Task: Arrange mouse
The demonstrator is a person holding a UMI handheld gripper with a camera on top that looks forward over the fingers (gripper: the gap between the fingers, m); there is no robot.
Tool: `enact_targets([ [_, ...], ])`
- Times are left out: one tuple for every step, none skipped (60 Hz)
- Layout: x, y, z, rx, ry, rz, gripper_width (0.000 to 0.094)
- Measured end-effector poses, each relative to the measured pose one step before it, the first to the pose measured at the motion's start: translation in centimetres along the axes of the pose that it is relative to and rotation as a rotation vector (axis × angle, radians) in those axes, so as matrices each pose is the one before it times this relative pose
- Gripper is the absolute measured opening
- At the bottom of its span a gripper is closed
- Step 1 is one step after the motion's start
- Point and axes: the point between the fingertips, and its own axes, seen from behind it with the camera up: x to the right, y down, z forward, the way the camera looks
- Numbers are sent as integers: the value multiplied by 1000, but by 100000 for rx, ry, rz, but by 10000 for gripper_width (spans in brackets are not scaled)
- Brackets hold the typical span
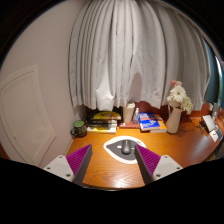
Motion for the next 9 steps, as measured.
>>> enact_targets([
  [-44,125,-64,-90,-87,109,854],
  [-39,112,-49,-104,-56,129,854],
  [-51,110,-53,-137,-25,71,854],
  [-54,137,-65,-189,2,55,855],
  [-45,145,-79,-207,-10,9,855],
  [-27,131,-44,-216,-17,-18,855],
  [-109,165,-32,-266,70,31,855],
  [-46,144,-74,-304,34,-25,855],
  [-17,152,-51,-356,9,-68,855],
])
